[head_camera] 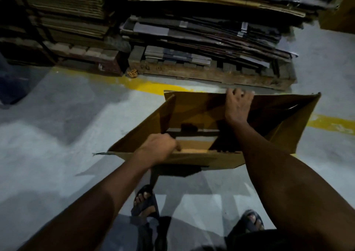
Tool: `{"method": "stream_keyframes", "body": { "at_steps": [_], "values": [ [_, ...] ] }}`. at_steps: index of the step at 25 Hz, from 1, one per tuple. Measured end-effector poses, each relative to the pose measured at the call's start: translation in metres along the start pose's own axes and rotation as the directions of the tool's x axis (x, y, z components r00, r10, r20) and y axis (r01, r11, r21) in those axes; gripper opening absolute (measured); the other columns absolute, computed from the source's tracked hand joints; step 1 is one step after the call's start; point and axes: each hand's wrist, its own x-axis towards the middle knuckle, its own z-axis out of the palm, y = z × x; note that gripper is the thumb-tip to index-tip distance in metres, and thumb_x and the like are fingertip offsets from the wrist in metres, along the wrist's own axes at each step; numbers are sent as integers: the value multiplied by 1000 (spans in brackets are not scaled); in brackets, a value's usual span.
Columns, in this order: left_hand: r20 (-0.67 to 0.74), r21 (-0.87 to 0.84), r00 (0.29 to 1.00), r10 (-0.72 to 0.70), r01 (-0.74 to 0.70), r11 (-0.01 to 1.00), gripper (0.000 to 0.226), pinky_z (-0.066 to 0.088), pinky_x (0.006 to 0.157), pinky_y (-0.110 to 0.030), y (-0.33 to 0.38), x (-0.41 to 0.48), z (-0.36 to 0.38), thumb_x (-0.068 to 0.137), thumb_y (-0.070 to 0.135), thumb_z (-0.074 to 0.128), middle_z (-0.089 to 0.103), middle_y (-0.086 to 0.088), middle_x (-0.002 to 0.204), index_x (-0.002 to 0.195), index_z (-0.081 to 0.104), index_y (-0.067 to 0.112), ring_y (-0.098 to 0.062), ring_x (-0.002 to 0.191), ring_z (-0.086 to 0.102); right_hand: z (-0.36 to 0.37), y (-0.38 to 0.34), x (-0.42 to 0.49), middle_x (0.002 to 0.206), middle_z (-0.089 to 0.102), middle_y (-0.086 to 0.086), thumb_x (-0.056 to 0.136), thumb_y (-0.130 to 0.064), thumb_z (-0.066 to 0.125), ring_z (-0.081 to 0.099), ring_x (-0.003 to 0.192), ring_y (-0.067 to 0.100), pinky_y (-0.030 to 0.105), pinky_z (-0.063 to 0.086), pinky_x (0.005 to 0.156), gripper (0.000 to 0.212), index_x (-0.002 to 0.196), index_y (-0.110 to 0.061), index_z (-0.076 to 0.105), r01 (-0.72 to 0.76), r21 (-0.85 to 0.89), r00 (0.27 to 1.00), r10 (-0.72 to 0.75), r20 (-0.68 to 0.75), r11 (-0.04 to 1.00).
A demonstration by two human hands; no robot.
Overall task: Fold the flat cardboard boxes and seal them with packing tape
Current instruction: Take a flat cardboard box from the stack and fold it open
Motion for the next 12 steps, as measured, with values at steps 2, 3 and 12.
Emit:
{"method": "stream_keyframes", "body": {
  "at_steps": [2, 3, 12],
  "values": [
    [44, -42, 995, -86, 88, 995, 25, 42, 73, -24, -17, -5, -1, 94, 21, 54, 57, 5, 96, 117, 61, 25, -11, 89, 57, 2, 13, -1, 129, 52, 20, 89, -7, 59, 41, 127, 44, 57, 19, 116, 38, 127, -9, 51, -88, -20, 996, 88, -11, 996],
    [45, -53, 996, -83, 85, 995, 25, 41, 72, -22, -16, -6, 0, 94, 20, 55, 55, 5, 94, 117, 61, 23, -9, 85, 54, 2, 14, 1, 125, 55, 19, 90, -7, 58, 44, 124, 42, 56, 23, 114, 33, 123, -9, 53, -108, -7, 994, 108, -24, 994],
    [42, -42, 994, 100, -98, 994, 28, 49, 80, -28, 27, 11, 12, 90, 14, 58, 64, -2, 101, 117, 64, 22, -16, 93, 61, 2, -56, 22, 140, 45, 19, 94, -18, 55, 33, 137, 41, 63, 13, 117, 49, 141, -15, 39, 121, 60, 992, -122, 14, 991]
  ]
}}
